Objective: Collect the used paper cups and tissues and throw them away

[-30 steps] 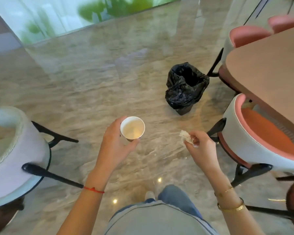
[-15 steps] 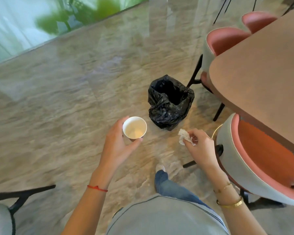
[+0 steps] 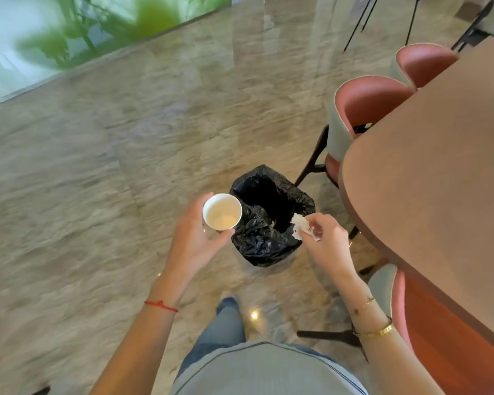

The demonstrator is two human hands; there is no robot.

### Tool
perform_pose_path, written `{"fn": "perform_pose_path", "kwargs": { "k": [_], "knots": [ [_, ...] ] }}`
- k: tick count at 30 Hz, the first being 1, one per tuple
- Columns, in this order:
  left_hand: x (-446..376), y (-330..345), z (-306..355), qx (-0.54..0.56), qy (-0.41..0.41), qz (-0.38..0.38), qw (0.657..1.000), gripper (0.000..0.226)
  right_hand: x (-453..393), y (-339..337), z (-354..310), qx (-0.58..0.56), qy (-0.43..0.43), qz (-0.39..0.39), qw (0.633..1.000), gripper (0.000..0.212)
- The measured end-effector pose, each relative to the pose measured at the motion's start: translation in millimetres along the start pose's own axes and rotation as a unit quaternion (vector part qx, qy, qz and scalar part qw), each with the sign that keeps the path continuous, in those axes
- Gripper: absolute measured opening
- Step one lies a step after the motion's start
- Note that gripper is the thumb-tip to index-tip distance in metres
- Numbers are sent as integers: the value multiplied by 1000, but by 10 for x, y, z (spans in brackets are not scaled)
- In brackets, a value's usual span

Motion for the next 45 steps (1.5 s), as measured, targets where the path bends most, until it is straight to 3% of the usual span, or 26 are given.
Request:
{"fn": "perform_pose_path", "kwargs": {
  "k": [17,28,32,37,45],
  "knots": [
    [-3129,1437,-807,-27,-11,-170,985,76,-2605,1062,900,54,191,-56,979,12],
    [-3618,2176,-1458,-25,-110,-243,964,87,-2956,1752,1546,26,300,-165,939,32],
    [-3564,2234,-1616,-36,-126,-238,962,87,-2979,1709,1646,26,288,-177,941,35],
    [-3549,1823,-1317,-59,-69,-194,977,62,-3063,1233,1333,53,198,-138,969,37],
    [-3271,1025,-599,-111,31,-148,982,48,-2912,306,657,88,75,-15,993,40]
  ]
}}
Point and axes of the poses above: each hand's wrist, its own x-axis away from the middle knuckle, its own y-axis out of the palm, z = x × y, the point moved 7 cm from there along -x, towards the middle knuckle, and after that the axes turned 9 degrees about x, right-handed, at the moved point
